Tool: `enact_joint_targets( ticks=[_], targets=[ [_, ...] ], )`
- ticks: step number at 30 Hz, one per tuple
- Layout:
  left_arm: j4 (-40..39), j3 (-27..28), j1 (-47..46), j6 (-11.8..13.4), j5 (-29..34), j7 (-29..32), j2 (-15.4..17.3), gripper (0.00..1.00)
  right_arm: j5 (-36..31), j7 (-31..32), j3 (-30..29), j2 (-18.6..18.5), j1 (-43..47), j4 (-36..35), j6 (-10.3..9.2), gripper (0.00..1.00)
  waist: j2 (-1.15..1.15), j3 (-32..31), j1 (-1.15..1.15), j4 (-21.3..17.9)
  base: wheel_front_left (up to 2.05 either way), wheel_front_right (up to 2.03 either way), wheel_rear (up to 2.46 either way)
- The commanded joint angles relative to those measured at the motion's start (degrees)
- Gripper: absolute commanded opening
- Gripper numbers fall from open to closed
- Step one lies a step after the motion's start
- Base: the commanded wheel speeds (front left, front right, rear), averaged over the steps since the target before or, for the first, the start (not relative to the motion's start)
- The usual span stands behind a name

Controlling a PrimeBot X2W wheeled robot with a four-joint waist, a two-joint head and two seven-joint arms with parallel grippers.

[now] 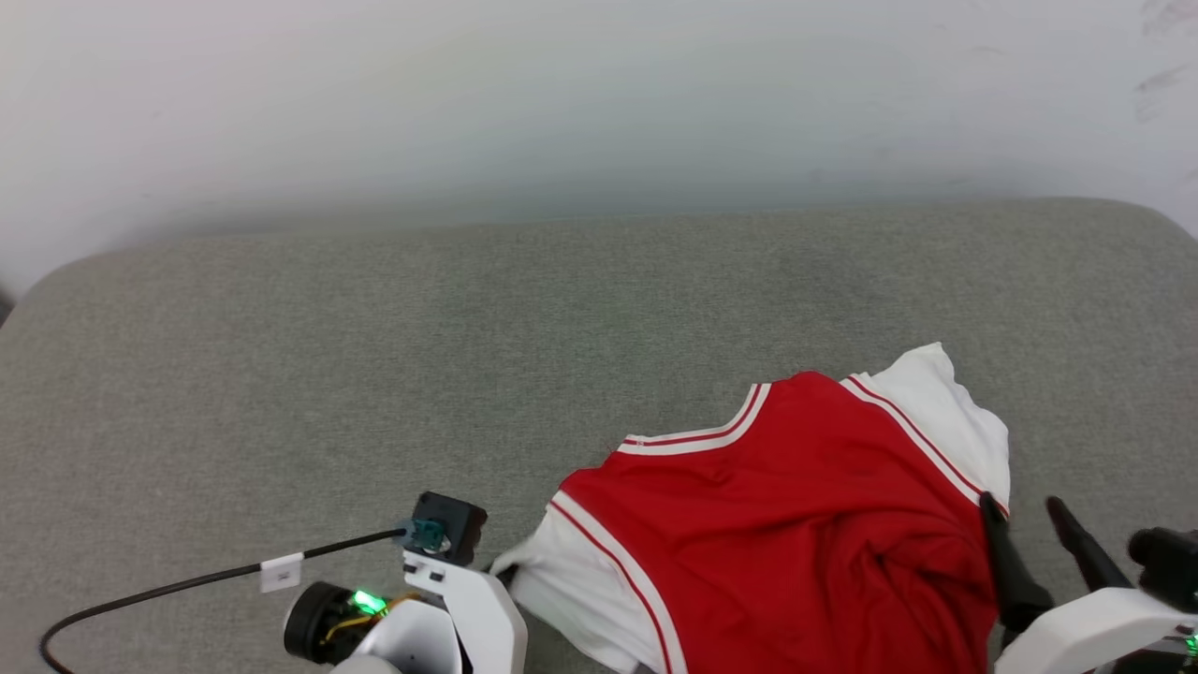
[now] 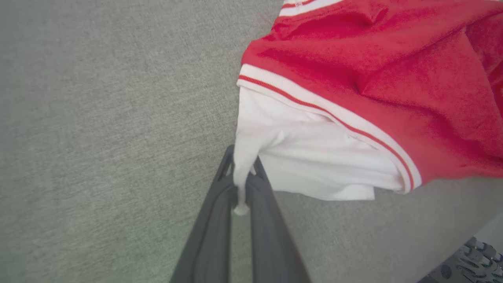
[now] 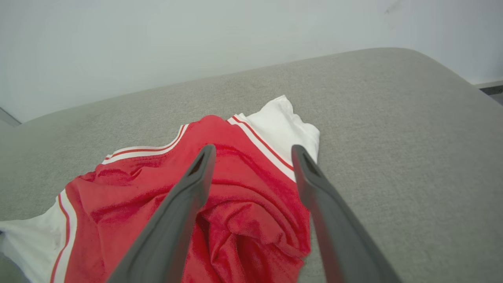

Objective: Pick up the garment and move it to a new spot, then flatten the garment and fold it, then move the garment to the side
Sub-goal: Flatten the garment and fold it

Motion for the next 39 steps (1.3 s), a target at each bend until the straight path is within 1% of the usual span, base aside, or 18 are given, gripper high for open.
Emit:
enact_joint_targets(
  ticks=[1,5,7,12,19,23,29,36,37,38,39],
  targets=[
    [-0.6,0.6,-0.3,0.5,0.6,-1.3,-0.1,0.00,0.8,0.6,-0.8,-0.6,-1.1,0.7,-0.02,1.00,0.00,-0.1,0.00,0.6,0.00,0.00,0.00],
    [-2.5,1.9,-1.0,2.0,1.4,-4.9,-0.5,0.00,4.2,4.8,-4.1,-2.8,-4.0,5.6,-0.02,1.00,0.00,0.5,0.00,1.4,0.00,0.00,0.00],
    [-3.7,2.3,-1.5,2.3,1.8,-6.0,-0.5,0.00,6.0,7.2,-5.5,-4.1,-6.3,8.4,-0.01,1.00,0.00,1.2,0.00,1.6,0.00,0.00,0.00],
    [-6.8,2.0,-3.3,2.5,2.7,-7.0,-0.8,0.00,9.4,16.3,-7.9,-8.1,-14.8,15.8,-0.02,1.00,0.00,5.1,0.00,2.6,0.00,0.00,0.00],
    [-10.3,0.8,-7.5,1.7,4.6,-8.4,-1.9,0.00,11.2,30.9,-7.0,-13.5,-28.2,22.6,-0.01,1.00,0.00,12.7,0.00,5.7,0.00,0.00,0.00],
    [-11.2,0.4,-9.3,1.5,5.2,-9.5,-2.6,0.00,10.7,36.8,-5.5,-15.6,-34.1,24.9,-0.01,1.00,0.00,15.9,0.00,7.4,0.00,0.00,0.00],
    [-11.4,-0.5,-10.5,1.0,5.6,-9.6,-3.1,0.00,10.0,41.6,-3.8,-16.9,-39.6,28.8,-0.02,1.00,0.00,19.5,0.00,8.9,0.00,0.00,0.00],
    [-10.7,-1.1,-10.9,0.7,5.3,-9.8,-3.1,0.00,11.4,47.1,-1.6,-14.8,-38.5,35.4,-0.02,1.00,0.00,20.6,0.00,9.4,0.00,0.00,0.00],
    [-10.6,-1.1,-10.9,0.7,5.2,-9.9,-3.1,0.00,11.4,47.6,-1.3,-14.6,-38.3,35.8,-0.01,0.45,0.00,20.6,0.00,9.4,0.00,0.00,0.00],
    [-10.5,-1.0,-11.0,0.8,5.1,-9.9,-3.1,0.00,11.2,47.3,-0.8,-14.8,-38.3,35.8,-0.02,0.00,0.00,20.6,0.00,9.4,0.00,0.00,0.00],
    [-10.3,-0.9,-10.9,0.8,5.1,-9.9,-3.0,0.00,11.6,47.4,-0.7,-14.8,-38.4,36.0,-0.01,0.00,0.00,20.4,0.00,9.3,0.00,0.00,0.00]
  ],
)
